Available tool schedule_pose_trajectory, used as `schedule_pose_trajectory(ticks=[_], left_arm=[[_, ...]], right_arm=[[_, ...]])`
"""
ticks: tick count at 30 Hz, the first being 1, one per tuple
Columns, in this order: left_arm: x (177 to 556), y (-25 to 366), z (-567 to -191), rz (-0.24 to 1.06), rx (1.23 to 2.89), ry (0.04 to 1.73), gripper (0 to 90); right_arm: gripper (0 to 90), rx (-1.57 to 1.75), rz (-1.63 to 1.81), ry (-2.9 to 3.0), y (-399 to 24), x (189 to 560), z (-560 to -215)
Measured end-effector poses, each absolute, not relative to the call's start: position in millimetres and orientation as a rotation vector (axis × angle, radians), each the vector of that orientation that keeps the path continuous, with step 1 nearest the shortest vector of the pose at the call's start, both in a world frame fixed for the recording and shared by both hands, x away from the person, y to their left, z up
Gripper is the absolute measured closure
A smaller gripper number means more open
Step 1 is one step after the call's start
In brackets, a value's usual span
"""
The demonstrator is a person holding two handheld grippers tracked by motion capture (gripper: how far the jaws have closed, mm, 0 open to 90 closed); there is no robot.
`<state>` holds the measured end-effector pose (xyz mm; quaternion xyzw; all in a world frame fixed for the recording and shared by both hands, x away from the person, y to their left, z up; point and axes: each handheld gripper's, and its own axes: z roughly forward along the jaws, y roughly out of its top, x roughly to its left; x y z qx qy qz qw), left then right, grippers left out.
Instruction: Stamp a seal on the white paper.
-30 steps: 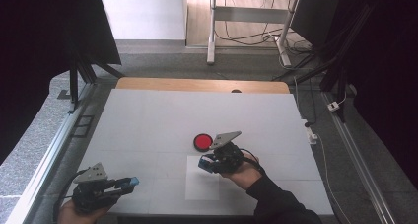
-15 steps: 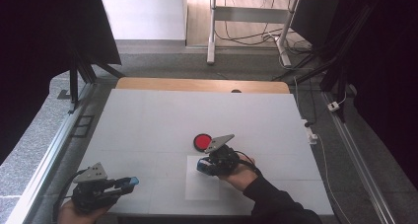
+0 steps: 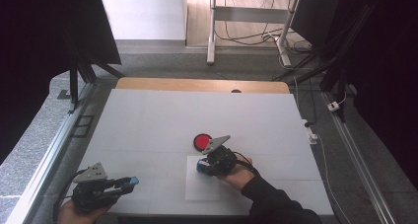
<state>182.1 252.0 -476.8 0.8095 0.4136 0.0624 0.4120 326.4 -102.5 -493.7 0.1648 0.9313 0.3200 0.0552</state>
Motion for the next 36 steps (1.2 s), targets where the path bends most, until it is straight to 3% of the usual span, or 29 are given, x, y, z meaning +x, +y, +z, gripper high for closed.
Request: schedule_pose_trajectory(ticks=[36], left_arm=[[182, 251, -477, 0.154, 2.045, 1.038, 68.1]], right_arm=[[71.3, 0.519, 0.963, 2.819, -102, 325, -498]])
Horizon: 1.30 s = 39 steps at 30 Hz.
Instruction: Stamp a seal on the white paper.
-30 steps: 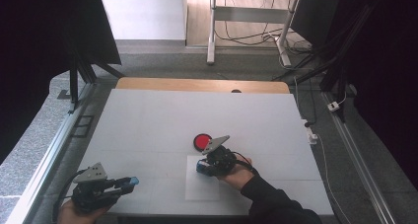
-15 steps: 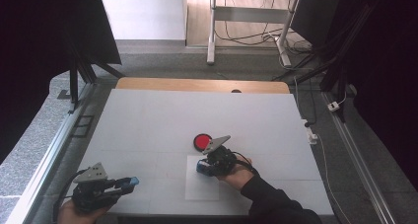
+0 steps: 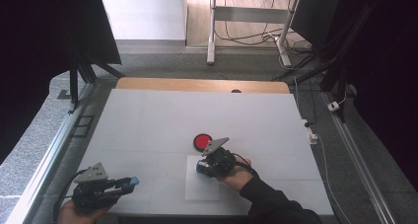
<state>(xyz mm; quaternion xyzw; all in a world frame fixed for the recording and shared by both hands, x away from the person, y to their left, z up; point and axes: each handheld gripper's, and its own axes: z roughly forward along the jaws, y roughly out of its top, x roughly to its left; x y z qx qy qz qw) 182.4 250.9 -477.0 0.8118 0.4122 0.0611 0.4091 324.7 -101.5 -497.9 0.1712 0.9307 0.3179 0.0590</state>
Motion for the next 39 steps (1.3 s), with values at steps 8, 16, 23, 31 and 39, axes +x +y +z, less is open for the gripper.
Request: schedule_pose_trajectory(ticks=[8, 16, 23, 31, 39], left_arm=[[182.8, 251.3, -477.2, 0.147, 2.04, 1.044, 68.1], [182.6, 250.6, -477.1, 0.152, 2.048, 1.041, 68.1], [182.7, 250.9, -477.0, 0.153, 2.046, 1.041, 68.2], [182.6, 251.5, -477.1, 0.147, 2.039, 1.043, 68.1], [182.7, 251.7, -477.0, 0.147, 2.038, 1.045, 68.1]], right_arm=[[71.2, 0.583, 1.019, 2.848, -106.3, 331.3, -499.4], [71.3, 0.535, 0.974, 2.814, -102.1, 324.2, -498.8], [71.2, 0.512, 0.965, 2.804, -101.2, 322.7, -498.9], [71.1, 0.5, 0.932, 2.808, -99.0, 321.9, -496.9], [71.0, 0.54, 0.947, 2.821, -99.8, 324.6, -496.4]])
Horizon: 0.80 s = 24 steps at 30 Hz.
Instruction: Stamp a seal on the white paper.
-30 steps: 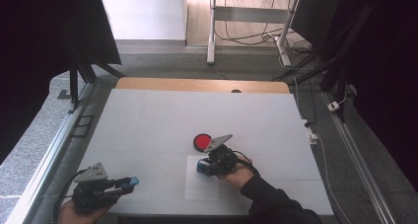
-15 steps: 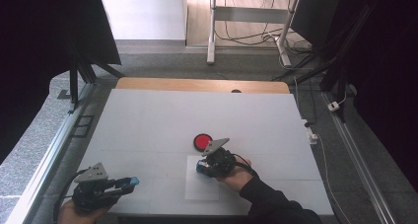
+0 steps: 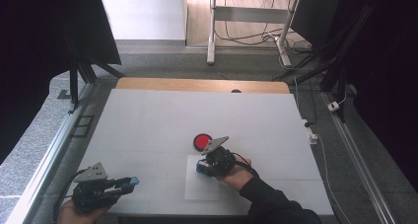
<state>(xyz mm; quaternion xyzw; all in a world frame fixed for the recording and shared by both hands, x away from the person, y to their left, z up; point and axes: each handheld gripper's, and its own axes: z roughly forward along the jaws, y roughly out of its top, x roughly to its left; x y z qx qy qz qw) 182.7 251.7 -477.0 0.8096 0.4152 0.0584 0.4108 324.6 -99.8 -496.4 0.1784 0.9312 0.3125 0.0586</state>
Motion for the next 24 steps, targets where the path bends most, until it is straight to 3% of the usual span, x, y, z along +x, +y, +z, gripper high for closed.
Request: schedule_pose_trajectory(ticks=[24], left_arm=[[182, 254, -477, 0.143, 2.018, 1.049, 68.1]], right_arm=[[71.0, 0.575, 1.068, 2.789, -111, 324, -475]])
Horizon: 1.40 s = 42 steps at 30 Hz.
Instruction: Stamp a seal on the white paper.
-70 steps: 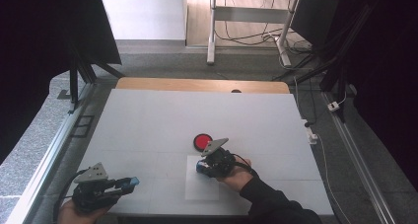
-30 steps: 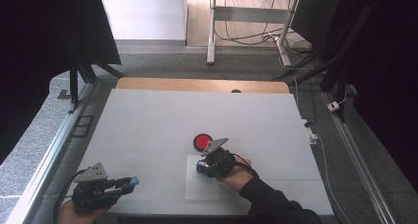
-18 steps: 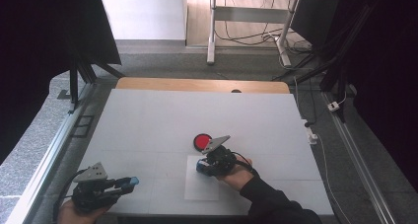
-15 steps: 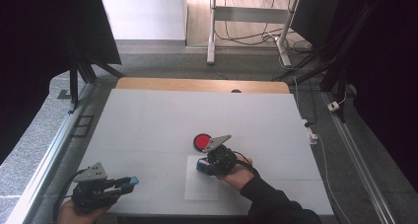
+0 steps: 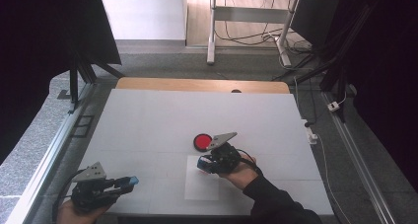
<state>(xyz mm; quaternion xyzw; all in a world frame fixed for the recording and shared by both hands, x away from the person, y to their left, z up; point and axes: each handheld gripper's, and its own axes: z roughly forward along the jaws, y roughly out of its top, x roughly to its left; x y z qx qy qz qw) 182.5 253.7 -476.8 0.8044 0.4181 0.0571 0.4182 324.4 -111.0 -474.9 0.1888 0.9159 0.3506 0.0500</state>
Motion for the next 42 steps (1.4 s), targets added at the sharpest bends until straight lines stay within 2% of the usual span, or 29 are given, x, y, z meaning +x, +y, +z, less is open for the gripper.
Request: schedule_pose_trajectory(ticks=[42], left_arm=[[183, 249, -475, 0.078, 2.015, 0.999, 68.1]], right_arm=[[71.0, 0.495, 1.306, 2.739, -123, 311, -430]])
